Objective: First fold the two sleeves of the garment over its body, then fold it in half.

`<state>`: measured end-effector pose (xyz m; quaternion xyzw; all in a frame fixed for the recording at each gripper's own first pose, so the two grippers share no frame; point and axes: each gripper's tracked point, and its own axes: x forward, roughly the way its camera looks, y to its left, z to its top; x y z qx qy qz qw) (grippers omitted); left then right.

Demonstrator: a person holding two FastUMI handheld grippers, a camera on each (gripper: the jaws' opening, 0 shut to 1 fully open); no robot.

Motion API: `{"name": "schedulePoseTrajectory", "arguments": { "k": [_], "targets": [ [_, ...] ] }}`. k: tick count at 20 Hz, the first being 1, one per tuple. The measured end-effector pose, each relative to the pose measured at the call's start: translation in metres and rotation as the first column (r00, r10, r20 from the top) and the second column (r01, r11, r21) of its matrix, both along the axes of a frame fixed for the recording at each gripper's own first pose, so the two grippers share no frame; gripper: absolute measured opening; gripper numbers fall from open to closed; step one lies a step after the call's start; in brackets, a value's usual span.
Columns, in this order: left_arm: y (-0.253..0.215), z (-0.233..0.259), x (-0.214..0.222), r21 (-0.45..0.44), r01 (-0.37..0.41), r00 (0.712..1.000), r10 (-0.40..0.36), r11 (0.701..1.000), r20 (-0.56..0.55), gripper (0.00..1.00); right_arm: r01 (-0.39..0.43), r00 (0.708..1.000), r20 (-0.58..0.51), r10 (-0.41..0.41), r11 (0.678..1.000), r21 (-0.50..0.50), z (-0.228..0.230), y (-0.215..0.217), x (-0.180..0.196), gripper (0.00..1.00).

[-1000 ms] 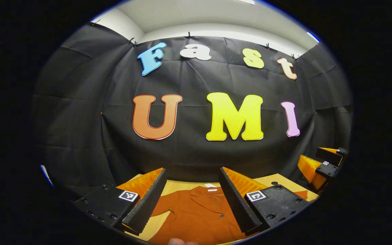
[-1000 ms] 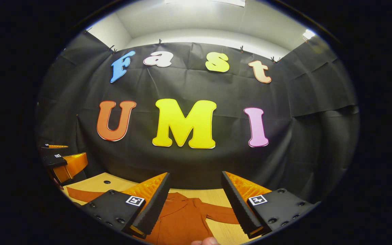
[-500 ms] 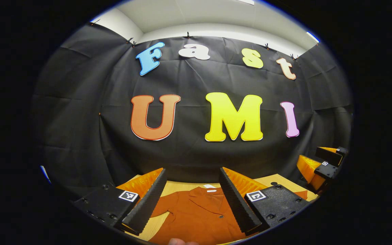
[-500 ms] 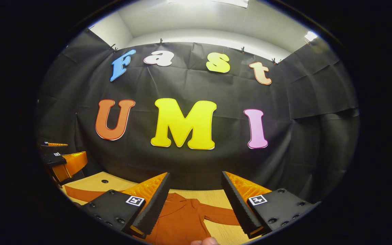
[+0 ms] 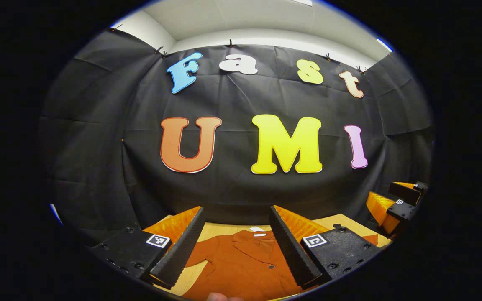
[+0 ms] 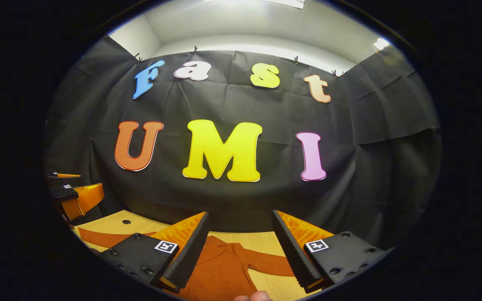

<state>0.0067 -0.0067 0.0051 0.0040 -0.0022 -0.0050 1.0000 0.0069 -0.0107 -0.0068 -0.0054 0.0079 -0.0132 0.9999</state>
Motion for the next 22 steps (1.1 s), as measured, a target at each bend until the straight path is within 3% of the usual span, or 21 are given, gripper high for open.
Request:
{"name": "schedulePoseTrajectory", "arguments": {
  "k": [22],
  "targets": [
    [-0.018,-0.006,0.009,0.0,-0.005,1.0,0.005,1.0,-0.009,0.99,0.022,0.998,-0.056,-0.021,1.0,0.018,-0.019,-0.036,0.017,0.94]
  ]
}}
